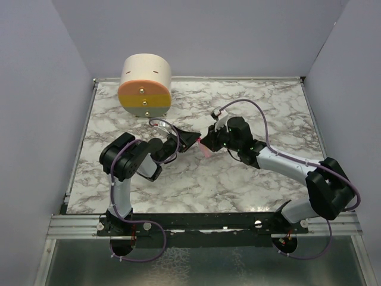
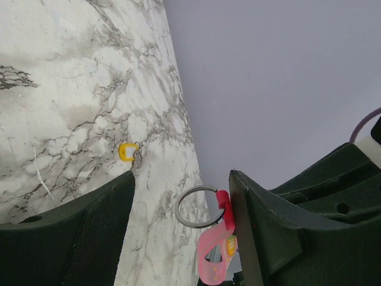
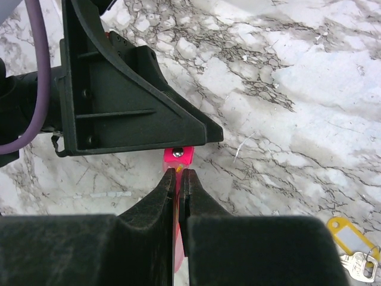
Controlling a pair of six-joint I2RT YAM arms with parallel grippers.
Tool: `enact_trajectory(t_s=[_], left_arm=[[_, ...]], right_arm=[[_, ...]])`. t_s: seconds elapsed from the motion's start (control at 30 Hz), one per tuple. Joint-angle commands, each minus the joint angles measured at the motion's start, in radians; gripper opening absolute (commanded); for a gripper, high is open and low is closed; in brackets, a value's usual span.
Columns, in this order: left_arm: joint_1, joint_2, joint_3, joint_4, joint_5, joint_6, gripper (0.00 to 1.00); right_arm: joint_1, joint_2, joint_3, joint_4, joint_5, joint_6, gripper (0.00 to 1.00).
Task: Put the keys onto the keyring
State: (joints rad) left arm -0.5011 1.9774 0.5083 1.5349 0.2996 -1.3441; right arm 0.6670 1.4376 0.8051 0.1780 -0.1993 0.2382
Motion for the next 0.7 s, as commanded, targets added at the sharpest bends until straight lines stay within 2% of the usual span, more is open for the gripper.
enact_trajectory(t_s=[0.0,0.37,0.57,0.67], left_arm=[[0.014,-0.043,-0.022,0.195,0.014,0.000,0.66],[0.056,-0.101,-0.057,0.173,0.033,-0.013,0.67],[0.062,-0.166,-0.052,0.042,0.042,0.025,0.66],[0.062,-0.217,-0.036,-0.073,0.059,0.053,0.61]], right_arm=[[0.000,0.025,0.052,0.026,0.039,-0.013,0.01],[0.000,0.022,0.050,0.004,0.102,-0.018,0.01],[0.000,0.019,0.042,0.007,0.105,-0.025,0.01],[0.000,0.018,0.037,0.007,0.112,-0.036,0.01]])
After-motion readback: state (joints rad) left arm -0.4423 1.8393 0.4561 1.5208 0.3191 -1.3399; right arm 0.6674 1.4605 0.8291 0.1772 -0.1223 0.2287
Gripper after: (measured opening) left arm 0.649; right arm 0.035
